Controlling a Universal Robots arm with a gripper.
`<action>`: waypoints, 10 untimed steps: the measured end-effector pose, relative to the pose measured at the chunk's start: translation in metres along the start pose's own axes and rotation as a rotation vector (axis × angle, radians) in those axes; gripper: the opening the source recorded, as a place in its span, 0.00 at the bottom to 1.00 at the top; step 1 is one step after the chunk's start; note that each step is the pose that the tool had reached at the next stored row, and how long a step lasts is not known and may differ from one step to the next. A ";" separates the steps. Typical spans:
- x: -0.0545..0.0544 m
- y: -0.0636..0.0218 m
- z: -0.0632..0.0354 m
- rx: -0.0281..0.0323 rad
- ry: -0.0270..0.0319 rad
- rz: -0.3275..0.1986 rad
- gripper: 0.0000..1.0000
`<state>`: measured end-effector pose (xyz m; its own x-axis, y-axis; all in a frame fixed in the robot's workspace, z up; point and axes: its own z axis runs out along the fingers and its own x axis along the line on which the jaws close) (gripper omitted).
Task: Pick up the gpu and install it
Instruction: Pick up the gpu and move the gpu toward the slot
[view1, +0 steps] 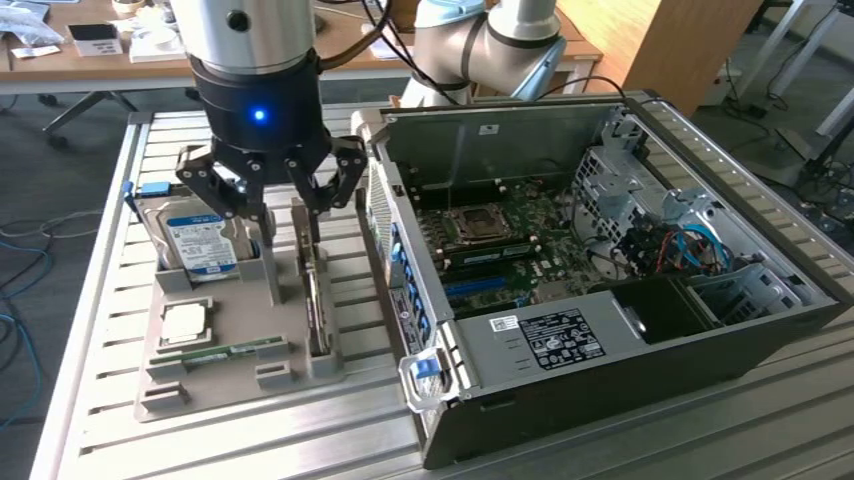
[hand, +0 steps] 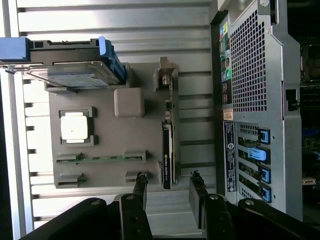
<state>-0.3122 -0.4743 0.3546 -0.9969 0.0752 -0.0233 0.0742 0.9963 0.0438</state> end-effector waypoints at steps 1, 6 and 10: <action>0.000 -0.0001 0.0015 -0.0001 -0.0001 0.000 0.47; 0.000 -0.0006 0.0125 0.0001 0.0001 0.000 0.47; 0.000 -0.0006 0.0126 0.0000 0.0000 0.000 0.47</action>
<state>-0.3123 -0.4744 0.3419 -0.9969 0.0753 -0.0233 0.0742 0.9963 0.0439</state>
